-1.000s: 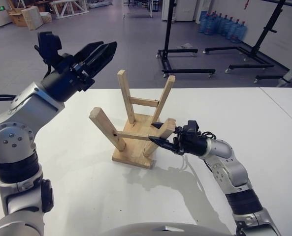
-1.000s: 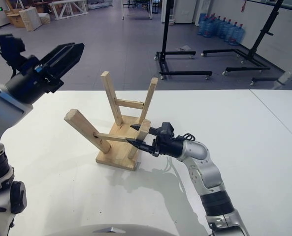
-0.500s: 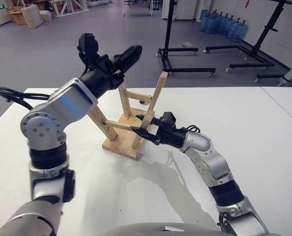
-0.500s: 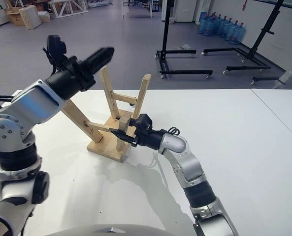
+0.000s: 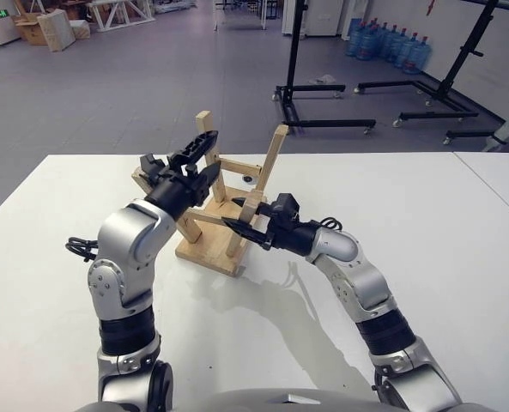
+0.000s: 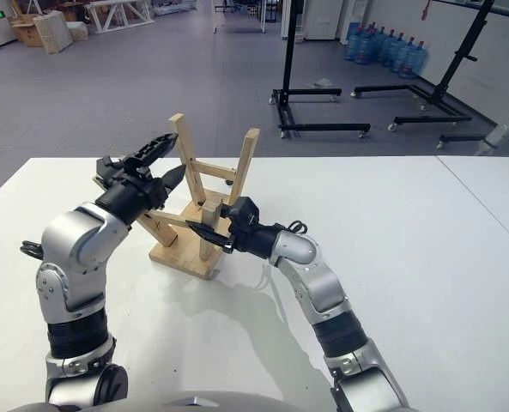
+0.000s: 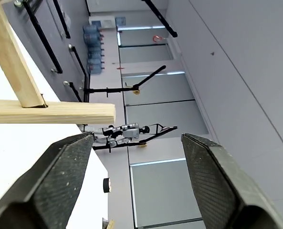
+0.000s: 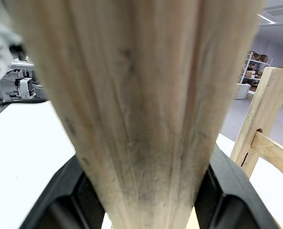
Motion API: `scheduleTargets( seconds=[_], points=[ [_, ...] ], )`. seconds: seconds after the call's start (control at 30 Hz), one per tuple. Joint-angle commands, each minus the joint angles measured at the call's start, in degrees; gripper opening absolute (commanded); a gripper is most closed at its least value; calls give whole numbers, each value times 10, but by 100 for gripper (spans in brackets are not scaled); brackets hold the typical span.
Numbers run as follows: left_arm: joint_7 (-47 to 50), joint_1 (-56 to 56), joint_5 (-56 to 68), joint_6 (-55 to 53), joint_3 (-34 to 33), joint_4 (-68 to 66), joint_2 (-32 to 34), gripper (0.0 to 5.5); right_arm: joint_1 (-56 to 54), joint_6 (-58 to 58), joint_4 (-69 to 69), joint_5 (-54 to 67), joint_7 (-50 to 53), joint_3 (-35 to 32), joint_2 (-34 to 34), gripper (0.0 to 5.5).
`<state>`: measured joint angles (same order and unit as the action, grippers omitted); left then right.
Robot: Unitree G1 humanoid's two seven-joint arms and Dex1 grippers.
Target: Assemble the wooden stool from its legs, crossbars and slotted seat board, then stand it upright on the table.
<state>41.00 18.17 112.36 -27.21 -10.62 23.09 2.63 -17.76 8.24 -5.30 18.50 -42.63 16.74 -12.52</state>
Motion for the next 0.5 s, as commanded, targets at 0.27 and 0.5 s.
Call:
scheduleTargets(
  seconds=[0.27,0.5],
  points=[
    [-218,-112,-148,-97,42,-177,36,335,-24,51,2,-39,18,35,1,206],
    [-248,-79,-203,-110,45,-133,51,335,-18,61,2,-44,28,36,5,206]
  ],
)
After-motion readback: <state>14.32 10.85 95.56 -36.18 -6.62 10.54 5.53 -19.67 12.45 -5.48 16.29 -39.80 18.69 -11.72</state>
